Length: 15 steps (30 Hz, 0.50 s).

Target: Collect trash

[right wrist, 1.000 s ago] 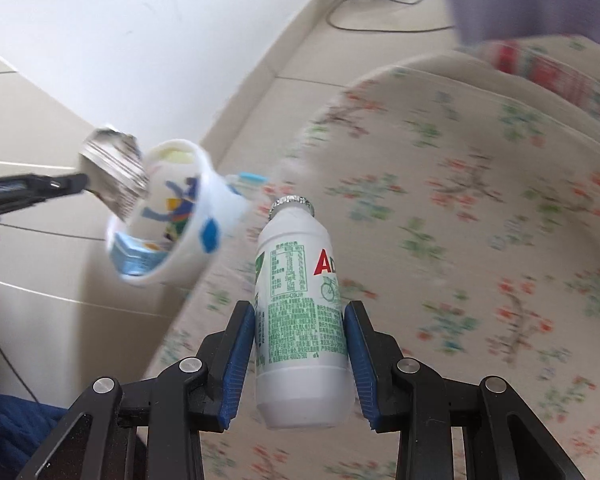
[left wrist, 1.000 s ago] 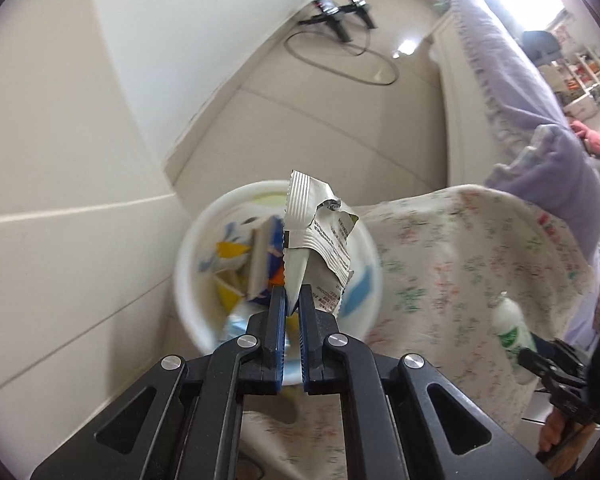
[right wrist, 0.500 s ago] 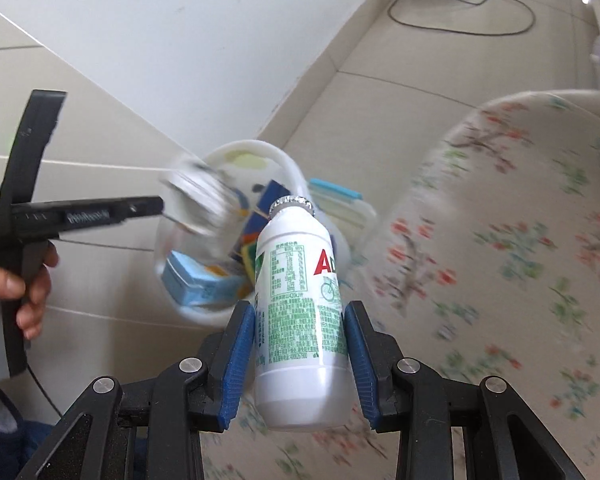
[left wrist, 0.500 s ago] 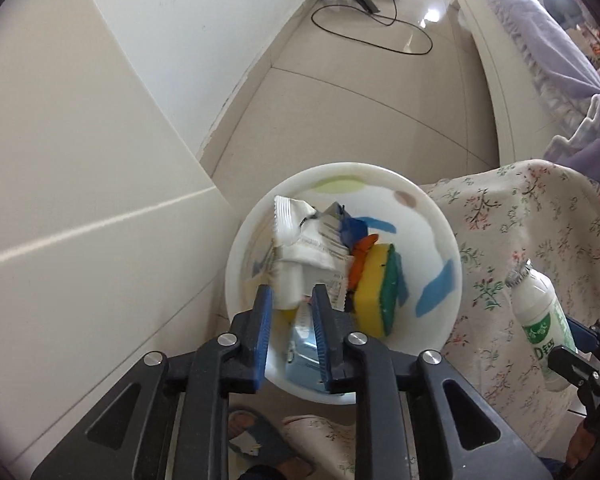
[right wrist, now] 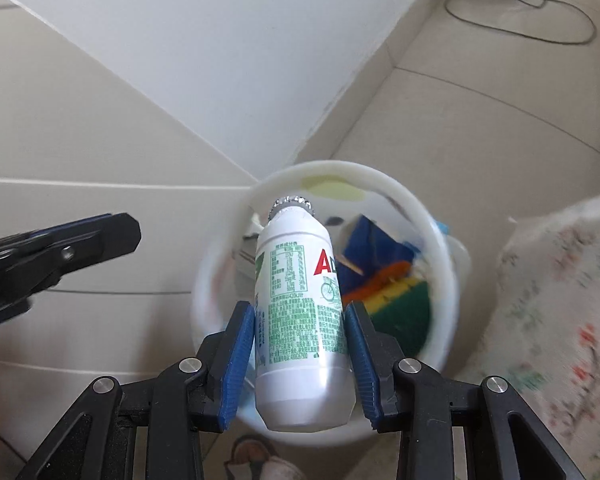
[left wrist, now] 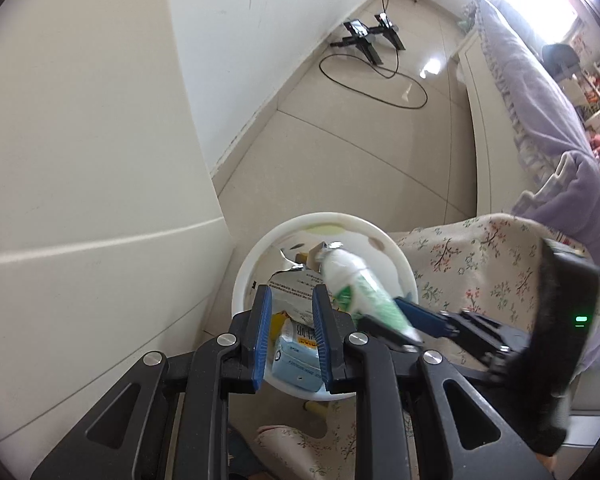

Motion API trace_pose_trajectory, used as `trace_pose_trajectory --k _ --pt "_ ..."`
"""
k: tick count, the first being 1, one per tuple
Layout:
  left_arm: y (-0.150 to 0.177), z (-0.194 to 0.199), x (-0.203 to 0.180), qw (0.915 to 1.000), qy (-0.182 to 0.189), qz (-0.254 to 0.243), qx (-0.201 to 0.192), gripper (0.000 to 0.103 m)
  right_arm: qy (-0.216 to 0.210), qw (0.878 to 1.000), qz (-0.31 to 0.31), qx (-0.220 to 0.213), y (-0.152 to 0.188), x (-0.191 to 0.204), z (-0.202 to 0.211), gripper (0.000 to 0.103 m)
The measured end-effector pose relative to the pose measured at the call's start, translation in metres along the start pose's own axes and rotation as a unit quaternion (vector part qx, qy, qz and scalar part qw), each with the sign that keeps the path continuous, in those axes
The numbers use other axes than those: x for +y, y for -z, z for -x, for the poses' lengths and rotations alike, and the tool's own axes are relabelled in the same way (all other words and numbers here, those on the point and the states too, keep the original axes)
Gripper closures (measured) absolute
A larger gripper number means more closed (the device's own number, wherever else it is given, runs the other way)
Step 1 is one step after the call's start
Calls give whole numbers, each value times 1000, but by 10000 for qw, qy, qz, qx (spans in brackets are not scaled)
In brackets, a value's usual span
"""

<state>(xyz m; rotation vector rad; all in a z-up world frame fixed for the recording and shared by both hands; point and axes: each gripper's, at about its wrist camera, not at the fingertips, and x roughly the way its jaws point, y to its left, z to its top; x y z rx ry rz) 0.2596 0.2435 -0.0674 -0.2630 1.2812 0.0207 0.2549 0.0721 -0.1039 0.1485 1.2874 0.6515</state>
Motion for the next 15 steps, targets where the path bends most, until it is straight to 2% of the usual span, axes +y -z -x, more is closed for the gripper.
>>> trace_pose_trajectory --k 3,5,12,15 --pt "0 4 0 9999 -106 -37 -16 81 361 9993 -16 100 -2 10 -19 60" --pt "2 5 -1 9999 -106 -65 6 81 395 9992 -88 32 1 11 -19 60" --pt "11 16 -10 9998 -67 -185 -75 80 258 9981 -475 -295 17 -13 26 60" --pt "21 28 -20 9996 41 -218 -153 76 117 9969 -608 -482 37 -17 59 60"
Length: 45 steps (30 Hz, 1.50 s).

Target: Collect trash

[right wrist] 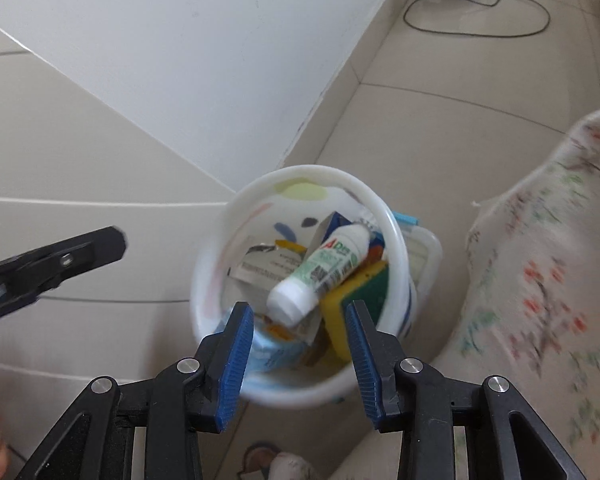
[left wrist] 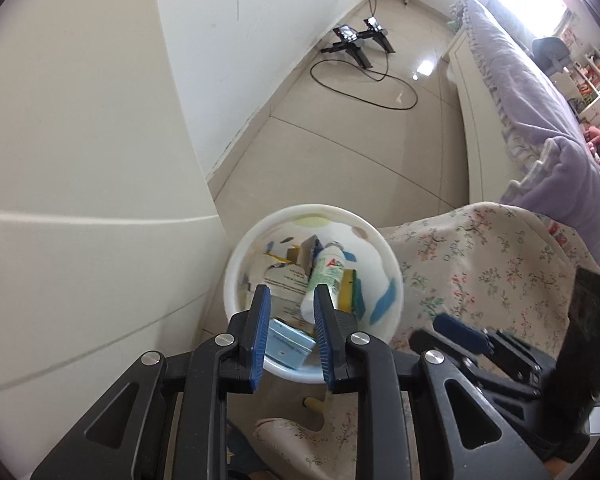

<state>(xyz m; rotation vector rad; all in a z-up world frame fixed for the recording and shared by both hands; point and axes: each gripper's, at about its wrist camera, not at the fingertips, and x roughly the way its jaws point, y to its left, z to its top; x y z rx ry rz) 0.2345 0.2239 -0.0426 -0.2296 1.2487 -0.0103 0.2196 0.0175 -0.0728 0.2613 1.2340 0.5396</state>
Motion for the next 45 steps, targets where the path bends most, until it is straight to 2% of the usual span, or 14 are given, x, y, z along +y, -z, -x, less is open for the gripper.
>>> trace_pose_trajectory --k 5,8,10,11,15,19,22,25,28,35,40,43,45 --pt "38 38 -29 9989 349 25 -300 58 -200 9981 -253 -516 53 0 72 55" --pt "81 67 -49 9967 52 -291 -752 47 -235 9941 -299 -1020 102 10 126 51" --pt "120 88 -61 9937 -181 -428 -1017 40 -225 9904 -198 -1352 142 18 162 44" --pt "139 98 -66 9922 -203 -466 -1139 39 -163 9892 -125 -1452 157 22 172 38" --pt "221 136 -82 9825 -472 -626 -1690 30 406 9813 387 -1843 229 36 222 37" --pt "274 159 -91 9811 -272 -632 -1806 28 729 9734 398 -2137 278 35 253 36" --pt "306 180 -104 9744 -407 -784 -2066 25 989 9641 382 -2435 307 33 275 33" --pt "328 196 -117 9693 -444 -948 -2226 25 1106 9580 343 -2622 324 32 288 32" --pt "341 204 -121 9708 -309 -921 -2192 25 1280 9520 304 -2763 337 31 297 32" --pt "368 226 -139 9646 -402 -1065 -2380 25 1265 9482 244 -2905 354 29 308 31" --pt "375 238 -140 9607 -514 -1050 -2519 25 1200 9478 280 -2940 358 31 309 31" --pt "374 237 -138 9611 -551 -1008 -2510 23 1232 9466 309 -2964 360 33 309 23" --pt "374 236 -137 9611 -610 -976 -2512 21 1247 9453 316 -2997 360 35 309 11"
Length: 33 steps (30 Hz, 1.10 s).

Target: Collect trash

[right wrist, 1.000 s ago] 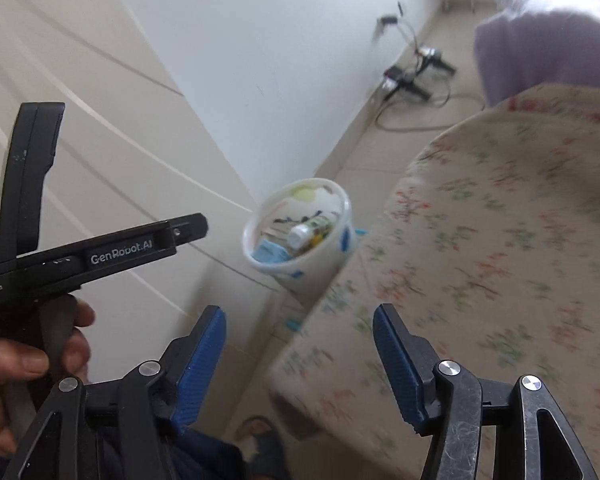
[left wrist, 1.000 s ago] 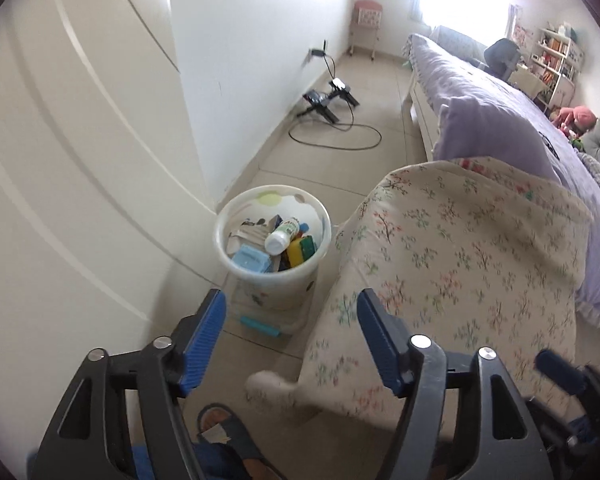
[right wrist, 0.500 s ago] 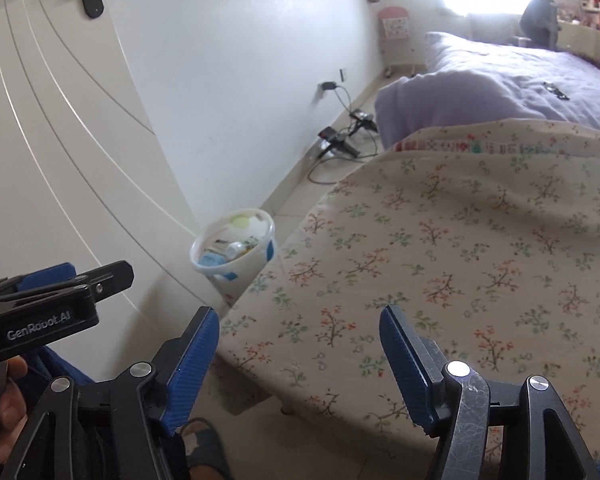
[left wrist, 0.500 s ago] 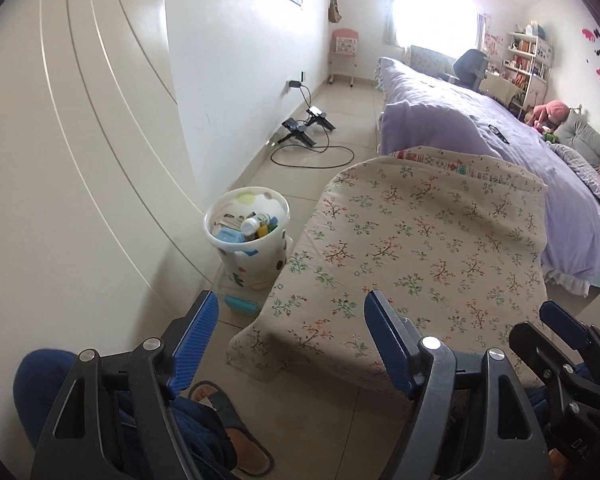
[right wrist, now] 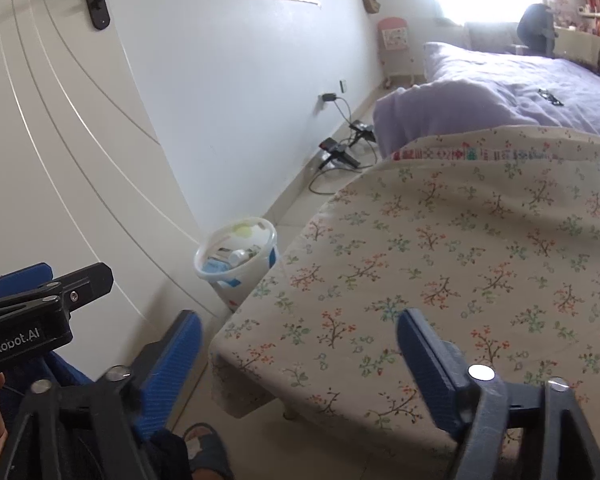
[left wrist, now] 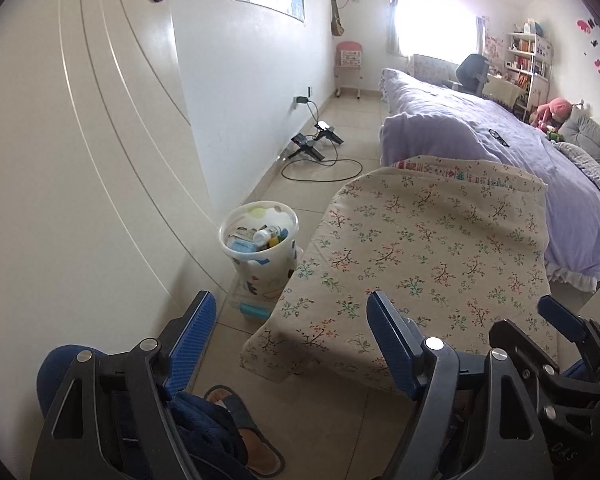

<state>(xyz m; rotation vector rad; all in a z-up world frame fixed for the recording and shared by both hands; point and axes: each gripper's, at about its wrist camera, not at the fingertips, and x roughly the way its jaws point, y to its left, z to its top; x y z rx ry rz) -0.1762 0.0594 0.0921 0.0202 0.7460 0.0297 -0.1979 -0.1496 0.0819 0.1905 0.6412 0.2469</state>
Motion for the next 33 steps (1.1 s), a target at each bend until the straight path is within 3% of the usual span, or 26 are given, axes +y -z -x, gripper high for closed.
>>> trace_pose_trajectory --k 3,12,17,33 --pt "1 -4 2 10000 -49 34 36 18 85 9999 1 -58 0 1 0 3" --pt "2 -15 4 9998 -108 33 138 18 334 9994 -29 -49 0 -3 -6 0" --pt "3 -26 3 9995 -136 6 280 18 710 9974 14 -137 1 -5 -8 0" --pt "2 -30 -7 9994 -113 -121 307 17 653 9977 -87 -133 0 -12 -9 0"
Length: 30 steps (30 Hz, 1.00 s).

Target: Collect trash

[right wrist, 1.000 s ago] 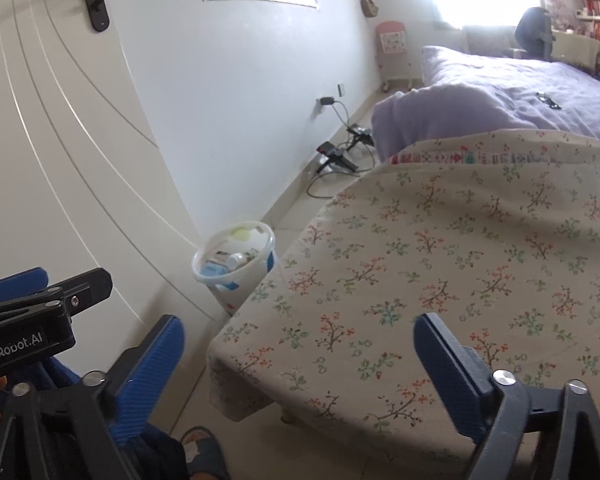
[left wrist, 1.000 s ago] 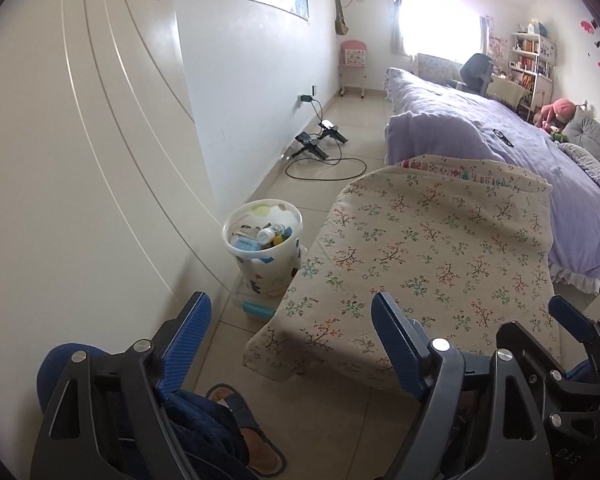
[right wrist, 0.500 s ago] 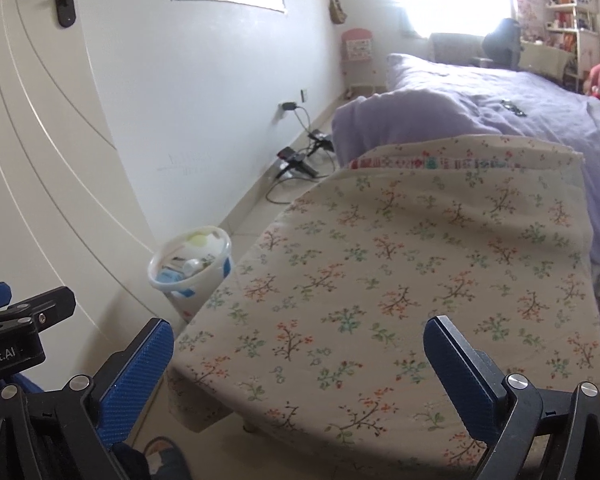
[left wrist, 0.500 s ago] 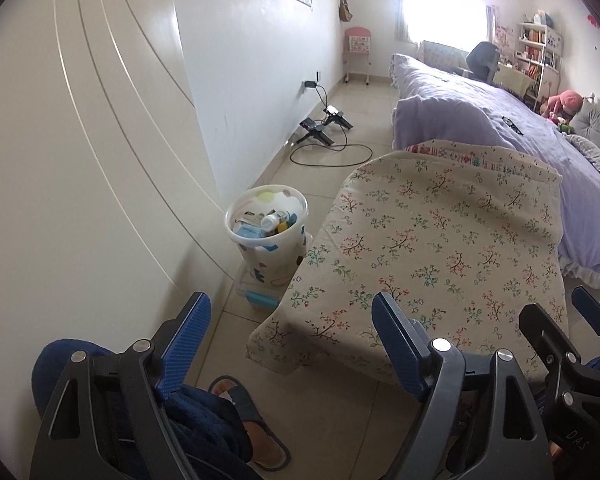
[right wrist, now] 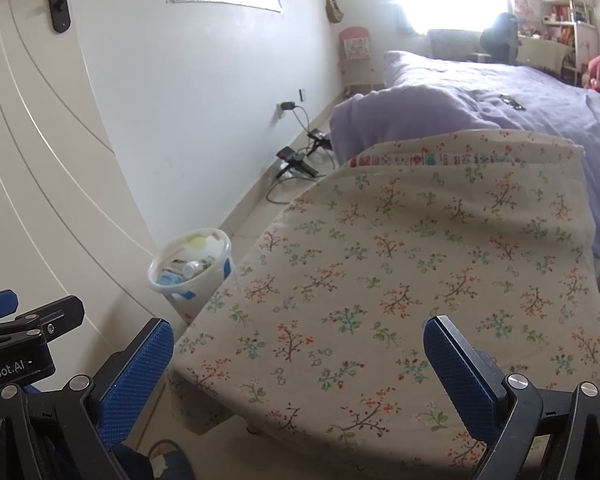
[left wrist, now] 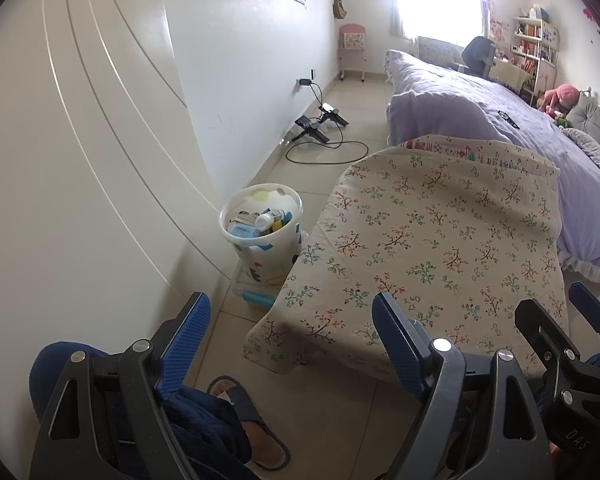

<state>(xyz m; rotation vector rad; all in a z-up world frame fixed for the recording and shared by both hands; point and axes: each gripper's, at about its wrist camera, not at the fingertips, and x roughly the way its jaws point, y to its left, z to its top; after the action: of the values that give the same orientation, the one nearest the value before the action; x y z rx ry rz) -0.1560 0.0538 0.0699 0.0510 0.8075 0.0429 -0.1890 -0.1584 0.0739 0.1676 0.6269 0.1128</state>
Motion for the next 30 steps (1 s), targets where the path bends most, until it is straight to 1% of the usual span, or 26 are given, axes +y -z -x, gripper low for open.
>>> trace_pose_trajectory --k 6,20,30 --pt "-1 0 -1 10000 31 -26 5 16 -9 10000 -29 11 0 -1 -1 0" --pt "-2 -1 -3 9999 -54 -124 -13 15 -50 10000 -26 14 1 -1 -3 0" --pt "-2 2 -1 9999 -56 -90 -46 15 -82 10000 -10 22 2 -1 -3 0"
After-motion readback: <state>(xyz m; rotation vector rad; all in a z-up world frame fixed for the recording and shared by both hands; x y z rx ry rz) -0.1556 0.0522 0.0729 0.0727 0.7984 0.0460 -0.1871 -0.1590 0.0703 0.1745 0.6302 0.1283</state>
